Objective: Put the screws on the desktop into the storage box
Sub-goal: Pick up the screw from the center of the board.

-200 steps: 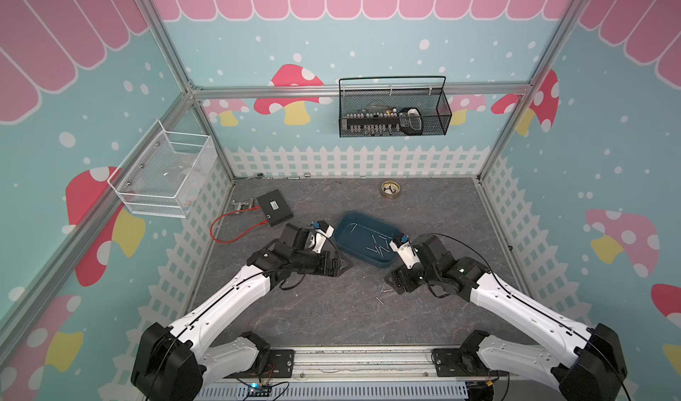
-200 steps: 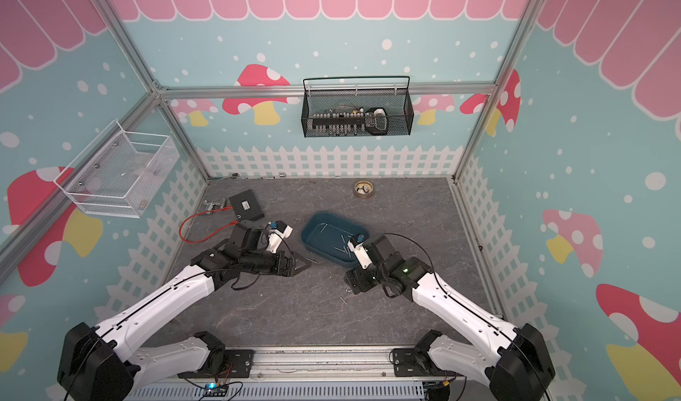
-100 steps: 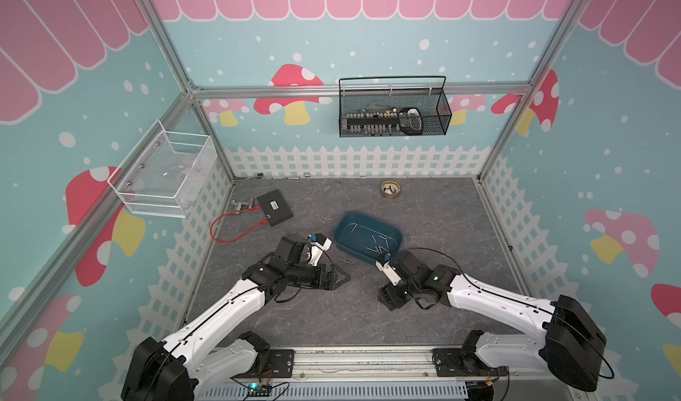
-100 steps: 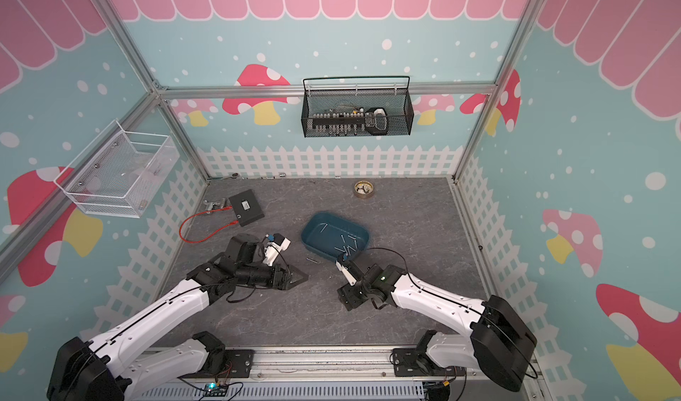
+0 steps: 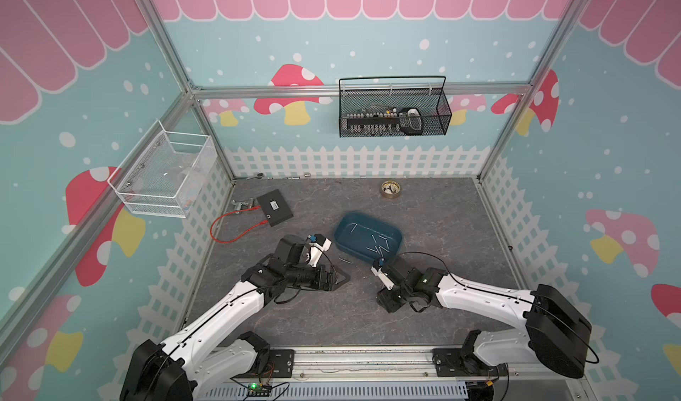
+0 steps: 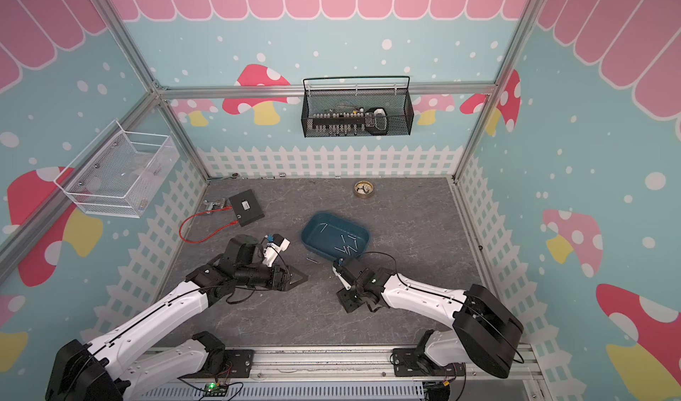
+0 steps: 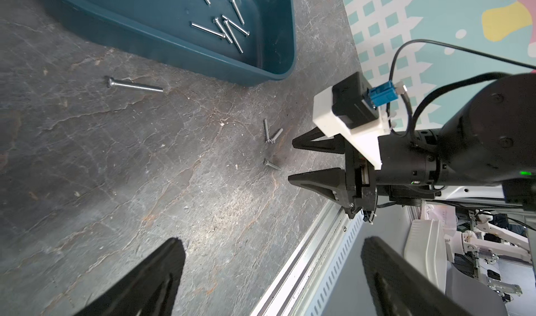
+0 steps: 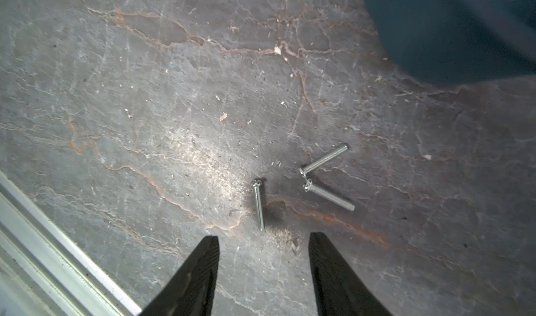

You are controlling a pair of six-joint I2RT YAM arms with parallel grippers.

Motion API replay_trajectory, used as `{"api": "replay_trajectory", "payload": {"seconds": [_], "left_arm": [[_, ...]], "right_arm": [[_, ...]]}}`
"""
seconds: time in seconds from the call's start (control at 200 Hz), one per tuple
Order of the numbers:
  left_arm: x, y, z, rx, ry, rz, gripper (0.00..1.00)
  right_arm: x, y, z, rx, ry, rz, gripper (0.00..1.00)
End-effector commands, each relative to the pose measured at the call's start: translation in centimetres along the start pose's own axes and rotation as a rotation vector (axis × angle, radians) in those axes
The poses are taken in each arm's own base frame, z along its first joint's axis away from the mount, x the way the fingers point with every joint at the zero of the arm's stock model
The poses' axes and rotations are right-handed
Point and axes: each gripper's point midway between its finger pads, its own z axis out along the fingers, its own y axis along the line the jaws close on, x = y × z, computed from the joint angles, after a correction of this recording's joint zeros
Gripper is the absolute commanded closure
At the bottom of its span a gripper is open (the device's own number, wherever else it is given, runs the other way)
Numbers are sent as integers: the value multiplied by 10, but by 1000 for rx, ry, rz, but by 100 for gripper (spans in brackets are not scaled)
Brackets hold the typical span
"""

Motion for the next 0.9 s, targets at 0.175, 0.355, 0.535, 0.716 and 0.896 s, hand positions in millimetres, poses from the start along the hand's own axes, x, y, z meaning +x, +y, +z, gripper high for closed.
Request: {"api": "replay_trajectory", "payload": {"seconds": [0.175,0.355,0.535,0.716,0.896], "left_arm": [[1,3,3,-7,-10,10,1],[3,3,4,-8,-9,11,1],[2,3,4,-6,-9,12,1],[3,2,4,-3,-8,12,1],[2,2,3,-5,-16,15,1]], "right_arm": [[4,-3,15,41,24,-12,56],[1,-1,19,55,30,-24,62],[-1,2,23,65,38,-40,65],[-4,3,26,81,50,-55,69],[0,1,30,109,80,-70,74]]}}
